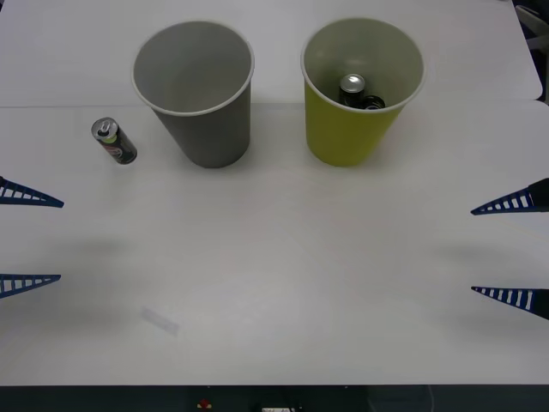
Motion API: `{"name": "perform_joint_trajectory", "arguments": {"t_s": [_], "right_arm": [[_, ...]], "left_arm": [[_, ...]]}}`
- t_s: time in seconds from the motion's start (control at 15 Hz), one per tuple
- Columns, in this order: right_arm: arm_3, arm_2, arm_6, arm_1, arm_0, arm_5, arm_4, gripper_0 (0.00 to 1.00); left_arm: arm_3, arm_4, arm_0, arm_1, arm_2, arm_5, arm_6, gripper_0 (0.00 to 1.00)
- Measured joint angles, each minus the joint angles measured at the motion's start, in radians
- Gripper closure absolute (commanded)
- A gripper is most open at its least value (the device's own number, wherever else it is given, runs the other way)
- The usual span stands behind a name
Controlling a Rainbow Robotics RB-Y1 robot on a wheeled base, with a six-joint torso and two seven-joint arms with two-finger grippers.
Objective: Put the can into the green bin and the plastic bottle into the gray bin
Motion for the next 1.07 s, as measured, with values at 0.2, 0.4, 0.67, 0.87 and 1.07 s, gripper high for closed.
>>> {"name": "perform_joint_trajectory", "arguments": {"t_s": [0.2, 0.4, 0.67, 0.87, 1.07], "right_arm": [[0.000, 0.000, 0.000, 0.000, 0.000, 0.000, 0.000, 0.00], [0.000, 0.000, 0.000, 0.000, 0.000, 0.000, 0.000, 0.00], [0.000, 0.000, 0.000, 0.000, 0.000, 0.000, 0.000, 0.00], [0.000, 0.000, 0.000, 0.000, 0.000, 0.000, 0.000, 0.00], [0.000, 0.000, 0.000, 0.000, 0.000, 0.000, 0.000, 0.00]], "left_arm": [[0.017, -0.001, 0.032, -0.009, 0.000, 0.000, 0.000, 0.00], [0.019, 0.000, 0.043, -0.010, 0.013, 0.000, 0.004, 0.00], [-0.025, 0.031, 0.107, -0.009, -0.008, 0.101, 0.028, 0.00], [-0.084, 0.085, 0.189, -0.009, -0.043, 0.255, 0.057, 0.00], [-0.119, 0.153, 0.261, -0.009, -0.086, 0.415, 0.082, 0.00]]}}
